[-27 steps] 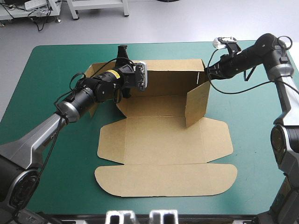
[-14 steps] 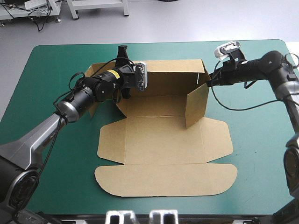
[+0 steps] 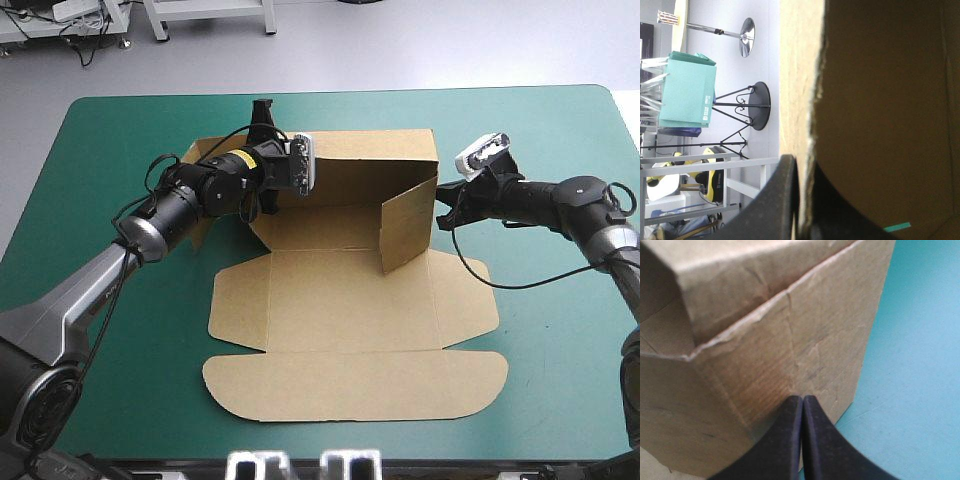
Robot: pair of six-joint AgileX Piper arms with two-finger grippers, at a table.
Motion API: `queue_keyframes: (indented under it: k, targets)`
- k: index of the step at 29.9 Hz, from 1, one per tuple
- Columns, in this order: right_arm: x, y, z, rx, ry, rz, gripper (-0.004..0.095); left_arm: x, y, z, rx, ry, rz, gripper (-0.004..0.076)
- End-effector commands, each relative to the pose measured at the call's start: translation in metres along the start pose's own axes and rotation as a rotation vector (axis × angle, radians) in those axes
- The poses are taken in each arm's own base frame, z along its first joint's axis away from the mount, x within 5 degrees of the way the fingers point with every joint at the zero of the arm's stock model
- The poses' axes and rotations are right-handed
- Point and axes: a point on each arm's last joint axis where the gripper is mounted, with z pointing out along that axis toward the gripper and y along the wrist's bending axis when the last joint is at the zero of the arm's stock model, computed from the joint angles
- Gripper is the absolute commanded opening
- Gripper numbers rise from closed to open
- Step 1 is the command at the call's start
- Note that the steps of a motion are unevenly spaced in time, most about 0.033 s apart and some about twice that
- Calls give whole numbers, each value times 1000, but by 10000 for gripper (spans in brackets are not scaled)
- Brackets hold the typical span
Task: Fold the box
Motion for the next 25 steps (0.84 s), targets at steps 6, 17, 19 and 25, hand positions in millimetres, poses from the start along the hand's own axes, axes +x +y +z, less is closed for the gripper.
queue_keyframes:
  k: [6,17,19,25]
  targets:
    - [-25,2,-19,51,-87,-67,36,-25,-4,-12,45,20,-78,-8]
    - [-26,11,-21,-53,-36,-134,668,-25,-19,-15,151,185,-206,-9]
    - [-25,16,-22,-118,-25,-136,661,-28,-20,-15,152,179,-222,-9]
    - [-25,18,-22,-134,-27,-134,662,-33,-21,-15,152,171,-256,-9]
